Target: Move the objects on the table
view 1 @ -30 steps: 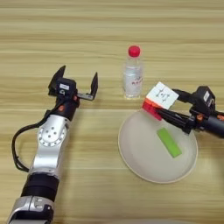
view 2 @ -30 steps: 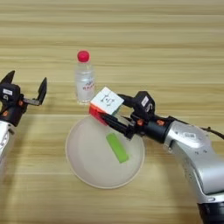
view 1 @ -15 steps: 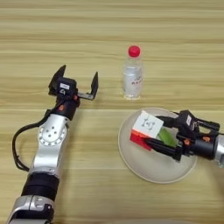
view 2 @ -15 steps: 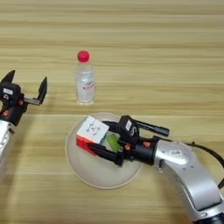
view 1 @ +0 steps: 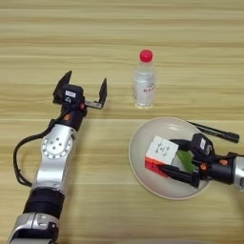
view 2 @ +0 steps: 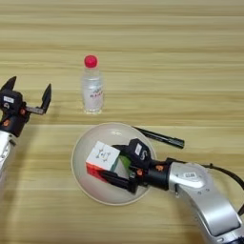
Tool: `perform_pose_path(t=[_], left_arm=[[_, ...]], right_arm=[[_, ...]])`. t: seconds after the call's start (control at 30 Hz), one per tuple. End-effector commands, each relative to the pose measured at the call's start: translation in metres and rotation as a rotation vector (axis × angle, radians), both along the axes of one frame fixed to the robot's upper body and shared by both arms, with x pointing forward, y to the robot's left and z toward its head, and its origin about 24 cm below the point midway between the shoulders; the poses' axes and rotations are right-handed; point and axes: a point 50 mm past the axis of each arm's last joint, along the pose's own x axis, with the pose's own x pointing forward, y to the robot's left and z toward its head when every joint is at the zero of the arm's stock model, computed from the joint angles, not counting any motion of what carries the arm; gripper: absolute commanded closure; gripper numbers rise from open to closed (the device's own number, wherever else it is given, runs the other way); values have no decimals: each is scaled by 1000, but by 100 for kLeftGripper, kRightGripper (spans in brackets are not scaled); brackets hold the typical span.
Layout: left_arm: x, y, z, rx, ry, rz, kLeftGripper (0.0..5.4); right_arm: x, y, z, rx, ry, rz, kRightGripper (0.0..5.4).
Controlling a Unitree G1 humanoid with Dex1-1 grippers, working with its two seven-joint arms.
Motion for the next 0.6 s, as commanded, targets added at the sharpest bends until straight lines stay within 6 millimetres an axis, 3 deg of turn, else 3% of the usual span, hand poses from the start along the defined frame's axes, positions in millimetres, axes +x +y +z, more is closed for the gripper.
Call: perform_pose_path(t=[0.03,0.4,0.6], left_arm=[[2,0,2,10,-8,-7,0],[2,0,1,11,-8,-7,0],[2,0,1,11,-8,-7,0]], right_arm=[[0,-1,1,-16,-18,10,122],[4,-2,11,13,-56,-3,3],[3,-2,25,84,-87,12,3]])
